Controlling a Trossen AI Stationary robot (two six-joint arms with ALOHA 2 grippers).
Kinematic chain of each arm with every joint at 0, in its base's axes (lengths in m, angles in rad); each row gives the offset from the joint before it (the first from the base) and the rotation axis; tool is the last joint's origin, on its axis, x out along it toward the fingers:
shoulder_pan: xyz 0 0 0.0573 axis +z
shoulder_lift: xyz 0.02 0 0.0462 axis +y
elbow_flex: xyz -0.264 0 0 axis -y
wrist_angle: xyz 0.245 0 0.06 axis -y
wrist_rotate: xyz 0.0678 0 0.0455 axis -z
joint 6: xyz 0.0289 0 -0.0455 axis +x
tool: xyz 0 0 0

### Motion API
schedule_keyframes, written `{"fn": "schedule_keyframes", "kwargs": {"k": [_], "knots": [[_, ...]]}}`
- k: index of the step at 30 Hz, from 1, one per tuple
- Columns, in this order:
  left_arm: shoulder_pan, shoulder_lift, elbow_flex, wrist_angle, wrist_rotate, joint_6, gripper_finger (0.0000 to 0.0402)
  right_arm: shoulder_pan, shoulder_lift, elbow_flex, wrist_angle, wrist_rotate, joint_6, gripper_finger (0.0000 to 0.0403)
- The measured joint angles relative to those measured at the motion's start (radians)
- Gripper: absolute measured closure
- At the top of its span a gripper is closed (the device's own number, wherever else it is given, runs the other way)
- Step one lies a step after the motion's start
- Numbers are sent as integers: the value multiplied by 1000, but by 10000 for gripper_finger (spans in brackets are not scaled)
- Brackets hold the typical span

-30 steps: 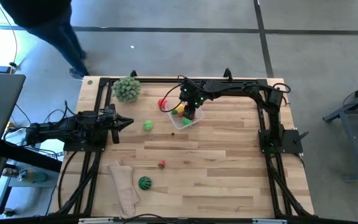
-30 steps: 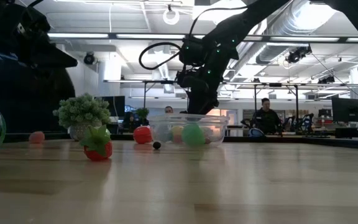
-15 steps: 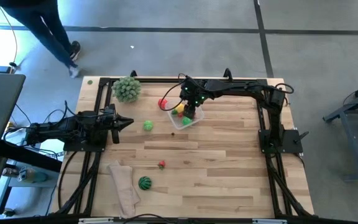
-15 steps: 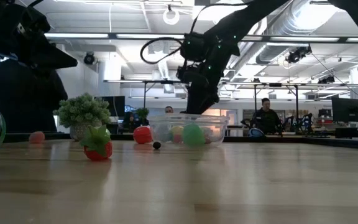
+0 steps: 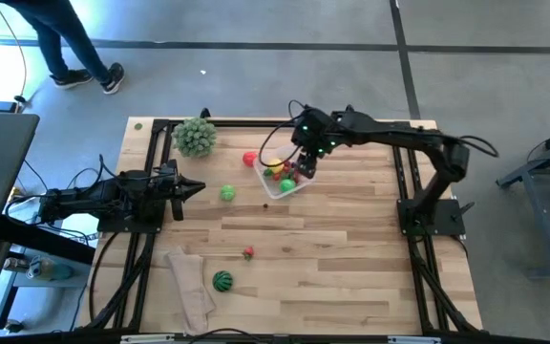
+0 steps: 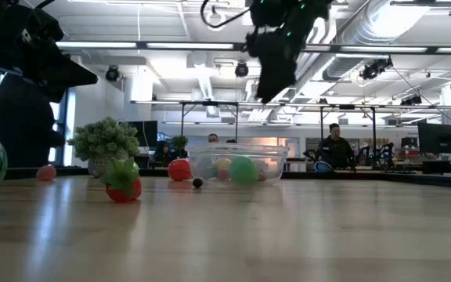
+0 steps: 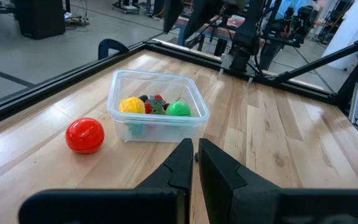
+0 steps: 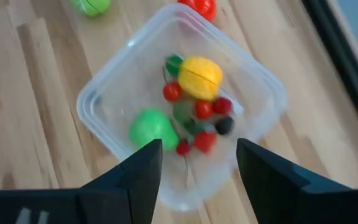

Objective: Pick and placing Produce into tupperware
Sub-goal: Put the green cabbage into the transparent container

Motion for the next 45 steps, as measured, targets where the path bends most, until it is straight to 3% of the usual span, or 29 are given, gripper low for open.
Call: {"fn": "schedule_keyframes", "kwargs": {"k": [11,16,26,33,40,45], "knots": [[0,0,0,0,0,0,385,103,-215,-12,-224,189,105,204],[0,0,0,0,0,0,385,171,-345,-132,-200,212,159,204],[0,0,0,0,0,0,385,320,-668,-625,120,145,366,204],[0,0,0,0,0,0,385,454,-740,-928,529,86,424,204],[0,0,0,0,0,0,385,540,-738,-1079,591,211,544,204],[0,0,0,0,0,0,385,563,-738,-1097,603,295,520,204]]}}
